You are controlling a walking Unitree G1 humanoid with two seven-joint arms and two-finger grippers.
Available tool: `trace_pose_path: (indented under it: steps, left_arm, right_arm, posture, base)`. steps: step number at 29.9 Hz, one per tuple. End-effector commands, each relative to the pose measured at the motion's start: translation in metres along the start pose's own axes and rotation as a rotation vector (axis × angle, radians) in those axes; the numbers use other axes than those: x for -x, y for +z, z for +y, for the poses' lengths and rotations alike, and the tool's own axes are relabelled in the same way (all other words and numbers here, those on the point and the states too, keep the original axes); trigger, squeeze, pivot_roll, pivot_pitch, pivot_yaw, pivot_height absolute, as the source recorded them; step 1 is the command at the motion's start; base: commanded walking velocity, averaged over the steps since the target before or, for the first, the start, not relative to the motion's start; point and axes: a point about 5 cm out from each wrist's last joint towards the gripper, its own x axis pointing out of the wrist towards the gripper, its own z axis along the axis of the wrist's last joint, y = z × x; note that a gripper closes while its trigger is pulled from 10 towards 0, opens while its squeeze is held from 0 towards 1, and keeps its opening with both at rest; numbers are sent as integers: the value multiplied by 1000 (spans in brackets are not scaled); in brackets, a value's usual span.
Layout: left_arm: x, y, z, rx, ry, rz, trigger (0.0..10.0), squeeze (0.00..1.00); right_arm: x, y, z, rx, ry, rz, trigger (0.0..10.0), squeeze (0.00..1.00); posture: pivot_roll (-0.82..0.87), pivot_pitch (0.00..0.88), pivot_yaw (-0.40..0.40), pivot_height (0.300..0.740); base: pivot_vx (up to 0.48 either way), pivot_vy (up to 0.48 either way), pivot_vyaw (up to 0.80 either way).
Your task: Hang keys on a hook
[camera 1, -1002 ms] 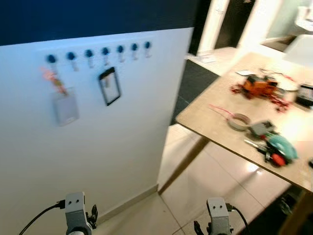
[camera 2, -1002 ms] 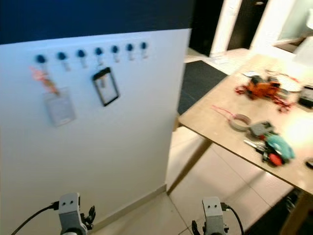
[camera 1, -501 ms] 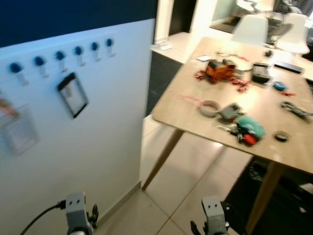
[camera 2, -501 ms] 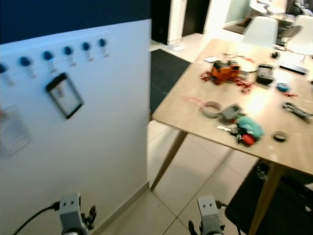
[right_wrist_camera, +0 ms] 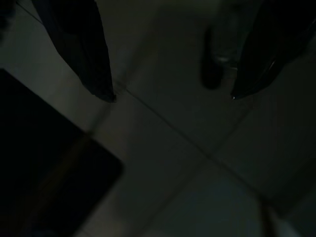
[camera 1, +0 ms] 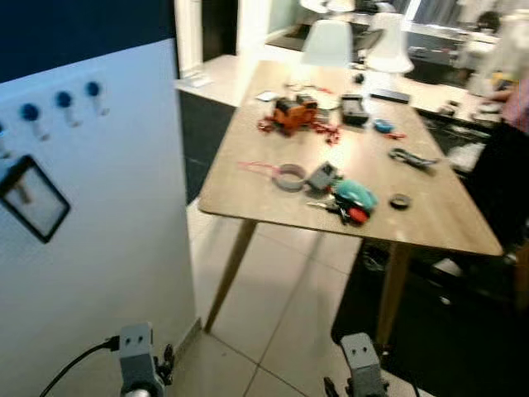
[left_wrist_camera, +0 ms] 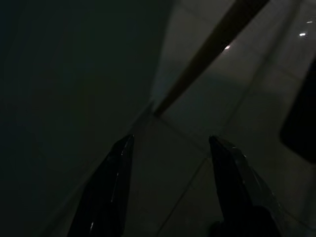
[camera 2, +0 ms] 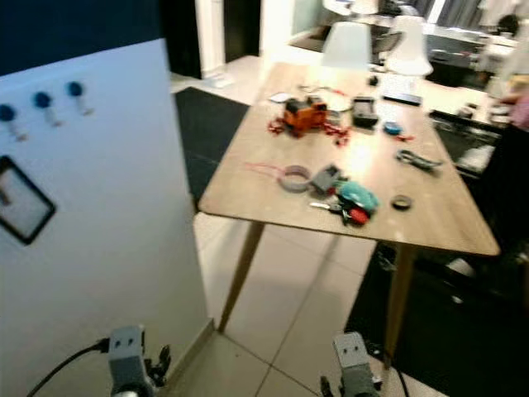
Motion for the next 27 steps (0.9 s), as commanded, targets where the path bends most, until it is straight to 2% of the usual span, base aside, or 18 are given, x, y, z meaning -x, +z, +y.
trace_pose_path:
  steps: [1,15,27]
  left_arm:
    - [5,-8,3,13,17,22,10000,0]
    - [5,-8,4,34,36,19,10000,0]
    - [5,-9,7,48,58,21,10000,0]
  right_arm:
    - [0,-3,5,-7,10,11,10000,0]
    - [0,-2,5,-6,19,6,10000,0]
    - [0,-2,6,22,29,8,10000,0]
  posture:
    - [30,53,-41,740]
    - [31,55,-43,740]
    - [32,58,-48,740]
  base:
    - [0,0,-800]
    - [0,0,-766]
    - [0,0,0]
